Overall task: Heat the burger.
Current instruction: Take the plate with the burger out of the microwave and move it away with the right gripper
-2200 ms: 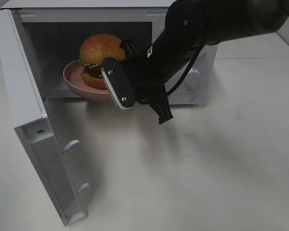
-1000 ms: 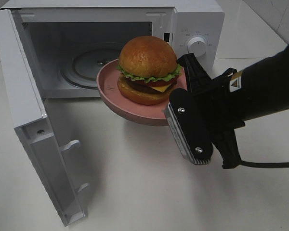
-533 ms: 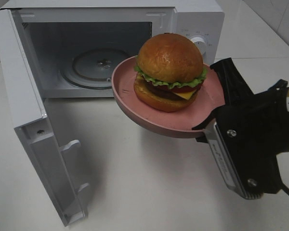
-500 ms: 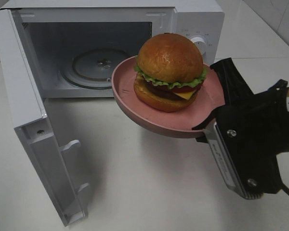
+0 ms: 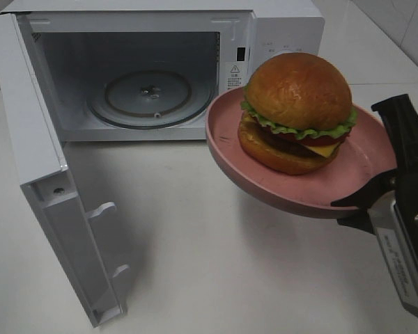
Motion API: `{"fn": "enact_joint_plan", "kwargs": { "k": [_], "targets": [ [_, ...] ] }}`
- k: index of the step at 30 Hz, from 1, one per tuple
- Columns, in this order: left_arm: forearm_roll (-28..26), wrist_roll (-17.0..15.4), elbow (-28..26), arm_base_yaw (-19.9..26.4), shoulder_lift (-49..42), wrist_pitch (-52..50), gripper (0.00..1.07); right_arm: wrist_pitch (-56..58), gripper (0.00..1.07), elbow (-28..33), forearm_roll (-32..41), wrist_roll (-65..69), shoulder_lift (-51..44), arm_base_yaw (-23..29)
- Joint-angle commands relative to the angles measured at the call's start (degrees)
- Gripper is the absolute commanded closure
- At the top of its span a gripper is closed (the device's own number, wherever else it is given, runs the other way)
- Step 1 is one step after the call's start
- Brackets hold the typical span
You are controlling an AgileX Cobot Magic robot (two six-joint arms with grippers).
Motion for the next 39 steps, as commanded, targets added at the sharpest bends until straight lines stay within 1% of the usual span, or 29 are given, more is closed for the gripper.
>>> {"fn": "enact_joint_plan", "kwargs": {
  "k": [1,2,3,4,5,6,7,8,9,10,11,12,13,14,15,17,18,23,28,30,33,35,39],
  "targets": [
    [0.06,-0.4,0.11,0.06,-1.2,-0.52,0.09,-2.01,1.07,-0.4,-4.87,5.73,-1.55,-0.23],
    [0.06,-0.4,0.11,0.06,-1.2,-0.52,0.09,-1.09,1.07,-0.4,-8.48,11.29,-1.55,-0.23],
    [0.06,-0.4,0.11,0.06,-1.2,-0.52,0.09,-0.52,1.07,-0.4,-10.08,14.04,-1.55,-0.23],
    [0.06,-0.4,0.11,0.06,-1.2,-0.52,0.09,-0.52,1.07,-0.4,-10.08,14.04,-1.55,-0.23],
    [0.06,-0.4,0.11,0.06,-1.2,-0.52,0.09,0.17,1.07,-0.4,-14.15,18.62,-1.55,-0.23],
    [0.06,-0.4,0.11,0.06,-1.2,-0.52,0.09,0.17,1.07,-0.4,-14.15,18.62,-1.55,-0.23],
    [0.06,-0.4,0.11,0.06,-1.2,-0.52,0.09,0.57,1.06,-0.4,-18.33,24.47,-1.55,-0.23],
    [0.06,-0.4,0.11,0.06,-1.2,-0.52,0.09,0.92,1.06,-0.4,-20.0,26.93,-1.55,-0.23],
    [0.06,-0.4,0.11,0.06,-1.2,-0.52,0.09,0.92,1.06,-0.4,-20.0,26.93,-1.55,-0.23],
    [0.06,-0.4,0.11,0.06,-1.2,-0.52,0.09,2.18,1.06,-0.4,-23.84,32.89,-1.55,-0.23],
    [0.06,-0.4,0.11,0.06,-1.2,-0.52,0.09,2.18,1.06,-0.4,-23.84,32.89,-1.55,-0.23],
    [0.06,-0.4,0.11,0.06,-1.2,-0.52,0.09,2.81,1.06,-0.4,-25.32,35.75,-1.55,-0.23],
    [0.06,-0.4,0.11,0.06,-1.2,-0.52,0.09,4.41,1.06,-0.4,-28.53,40.74,-1.55,-0.23],
    [0.06,-0.4,0.11,0.06,-1.2,-0.52,0.09,4.41,1.06,-0.4,-28.53,40.74,-1.55,-0.23],
    [0.06,-0.4,0.11,0.06,-1.2,-0.52,0.09,6.42,1.06,-0.4,-31.63,45.21,-1.55,-0.23],
    [0.06,-0.4,0.11,0.06,-1.2,-0.52,0.09,7.51,1.06,-0.4,-33.0,47.56,-1.55,-0.23],
    [0.06,-0.4,0.11,0.06,-1.2,-0.52,0.09,9.57,1.06,-0.4,-35.07,51.85,-1.55,-0.23],
    [0.06,-0.4,0.11,0.06,-1.2,-0.52,0.09,14.84,1.06,-0.4,-38.45,59.87,-1.55,-0.23],
    [0.06,-0.4,0.11,0.06,-1.2,-0.52,0.09,19.48,1.06,-0.4,-39.88,64.74,-1.55,-0.23],
    [0.06,-0.4,0.11,0.06,-1.2,-0.52,0.09,23.61,1.05,-0.4,-41.02,68.75,-1.55,-0.23],
    [0.06,-0.4,0.11,0.06,-1.2,-0.52,0.09,24.81,1.05,-0.4,-41.2,69.79,-1.55,-0.23],
    [0.06,-0.4,0.11,0.06,-1.2,-0.52,0.09,28.65,1.05,-0.4,-41.2,73.22,-1.55,-0.23],
    [0.06,-0.4,0.11,0.06,-1.2,-0.52,0.09,31.34,1.05,-0.4,-41.2,75.97,-1.55,-0.23]
  ]
}}
